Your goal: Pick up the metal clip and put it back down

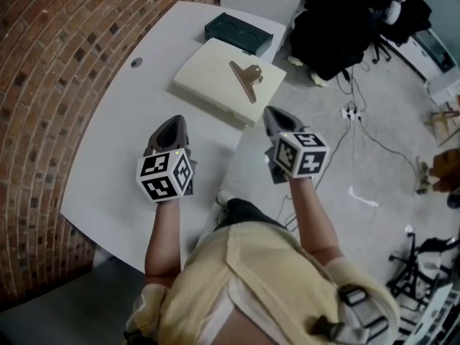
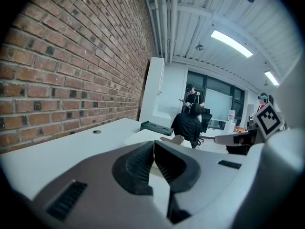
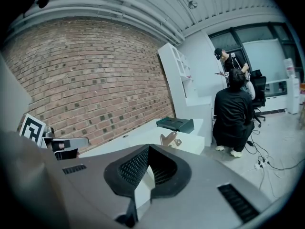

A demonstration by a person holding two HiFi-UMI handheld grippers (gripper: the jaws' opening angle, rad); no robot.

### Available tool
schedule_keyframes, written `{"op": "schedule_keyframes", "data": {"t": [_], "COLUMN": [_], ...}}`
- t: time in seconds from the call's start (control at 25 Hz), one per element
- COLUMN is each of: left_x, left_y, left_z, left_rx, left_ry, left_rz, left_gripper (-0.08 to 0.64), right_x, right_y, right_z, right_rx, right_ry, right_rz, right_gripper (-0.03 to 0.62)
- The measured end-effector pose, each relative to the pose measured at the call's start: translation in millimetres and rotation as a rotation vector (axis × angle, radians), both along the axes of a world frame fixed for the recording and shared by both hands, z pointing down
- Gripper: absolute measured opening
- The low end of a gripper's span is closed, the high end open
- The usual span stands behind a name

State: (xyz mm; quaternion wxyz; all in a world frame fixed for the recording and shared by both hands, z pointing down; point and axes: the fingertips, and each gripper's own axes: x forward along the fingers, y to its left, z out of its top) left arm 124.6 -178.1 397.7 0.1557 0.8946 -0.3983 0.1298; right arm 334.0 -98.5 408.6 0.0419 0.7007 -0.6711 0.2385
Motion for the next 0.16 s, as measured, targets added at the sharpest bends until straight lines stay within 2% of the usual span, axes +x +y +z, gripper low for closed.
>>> {"op": "schedule_keyframes", "data": {"t": [0.16], "left_x": [-2.5], "left_y": [5.7], "left_z": [0.8], "left_rx": [-0.003], "left_ry": [-0.005], "left_rz": [0.006], "left_gripper": [0.005], "right_x": [-3.1], "right_y": [5.1], "right_z": [-0.2], "right_rx": [0.0], "right_ry": [0.0], "right_rz": [0.0], "right_gripper": [0.003]}}
